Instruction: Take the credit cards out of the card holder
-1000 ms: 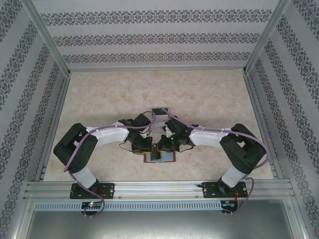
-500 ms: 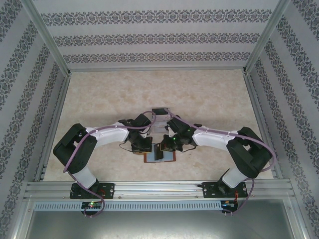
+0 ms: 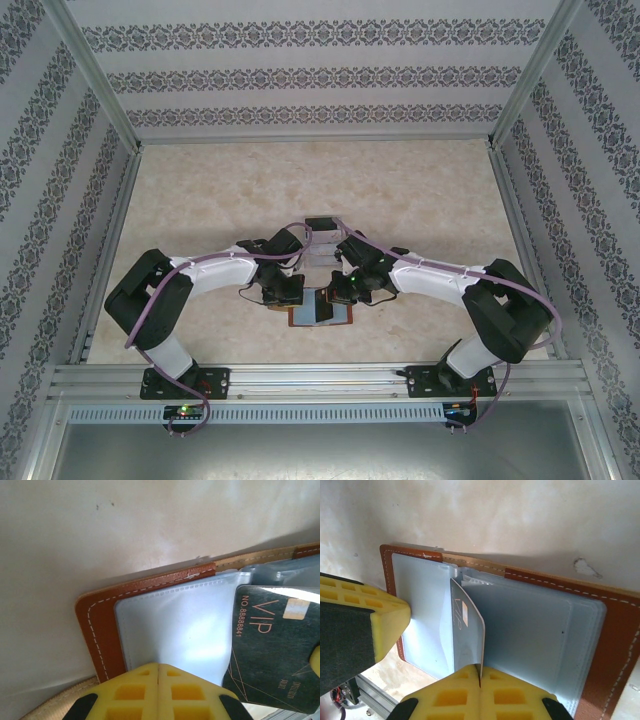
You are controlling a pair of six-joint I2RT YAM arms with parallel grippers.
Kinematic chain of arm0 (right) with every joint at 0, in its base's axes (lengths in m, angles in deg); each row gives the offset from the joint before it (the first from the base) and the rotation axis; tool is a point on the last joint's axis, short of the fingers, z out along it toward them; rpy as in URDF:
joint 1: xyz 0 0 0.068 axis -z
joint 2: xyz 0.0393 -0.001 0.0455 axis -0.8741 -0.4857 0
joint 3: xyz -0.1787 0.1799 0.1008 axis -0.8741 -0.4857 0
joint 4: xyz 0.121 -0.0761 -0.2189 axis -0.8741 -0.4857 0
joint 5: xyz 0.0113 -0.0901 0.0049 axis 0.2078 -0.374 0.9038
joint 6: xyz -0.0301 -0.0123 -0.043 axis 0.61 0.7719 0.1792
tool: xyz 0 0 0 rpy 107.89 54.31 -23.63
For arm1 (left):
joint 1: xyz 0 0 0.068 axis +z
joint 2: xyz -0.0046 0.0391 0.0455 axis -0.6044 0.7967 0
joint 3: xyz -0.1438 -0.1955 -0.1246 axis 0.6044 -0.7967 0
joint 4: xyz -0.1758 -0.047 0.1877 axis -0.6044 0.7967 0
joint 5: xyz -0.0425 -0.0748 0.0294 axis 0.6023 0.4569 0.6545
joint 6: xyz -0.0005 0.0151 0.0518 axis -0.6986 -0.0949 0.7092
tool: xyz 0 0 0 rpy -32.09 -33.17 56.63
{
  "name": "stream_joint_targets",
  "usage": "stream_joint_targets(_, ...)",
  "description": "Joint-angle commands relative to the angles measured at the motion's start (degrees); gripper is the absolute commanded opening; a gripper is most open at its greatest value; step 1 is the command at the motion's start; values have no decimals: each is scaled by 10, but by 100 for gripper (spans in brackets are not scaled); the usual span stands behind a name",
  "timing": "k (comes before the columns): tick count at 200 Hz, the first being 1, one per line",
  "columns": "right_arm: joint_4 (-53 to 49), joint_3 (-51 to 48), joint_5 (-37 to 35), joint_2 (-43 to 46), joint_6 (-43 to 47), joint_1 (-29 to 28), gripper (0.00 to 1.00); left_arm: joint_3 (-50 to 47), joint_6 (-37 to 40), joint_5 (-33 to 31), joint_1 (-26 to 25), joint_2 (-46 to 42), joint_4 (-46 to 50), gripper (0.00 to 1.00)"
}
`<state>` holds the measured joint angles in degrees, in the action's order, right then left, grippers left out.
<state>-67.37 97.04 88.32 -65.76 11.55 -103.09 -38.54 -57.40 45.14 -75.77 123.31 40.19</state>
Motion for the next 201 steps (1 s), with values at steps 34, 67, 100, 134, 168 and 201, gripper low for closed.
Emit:
stream_joint_targets(34, -76, 24, -61, 8, 16, -11, 5, -10, 7, -19, -3, -17, 26, 4)
stream_joint_targets(67, -88, 38, -70, 6, 14, -22, 5, -10, 7, -16, -3, -16, 22, 4)
stream_joint_targets(100, -96, 48, -81, 3, 8, -32, 5, -10, 7, -16, -3, -19, 22, 4)
stream_joint_targets(134, -112, 66, -99, -5, -3, -47, 6, -10, 3, -11, -3, -34, 15, 10)
stream_joint_targets(168, -130, 87, -118, -17, -10, -58, 7, -9, 1, -17, -3, -50, 17, 12)
stream_joint_targets(201, -129, 100, -117, -30, -17, -68, 9, -9, 5, -20, -2, -57, 22, 13)
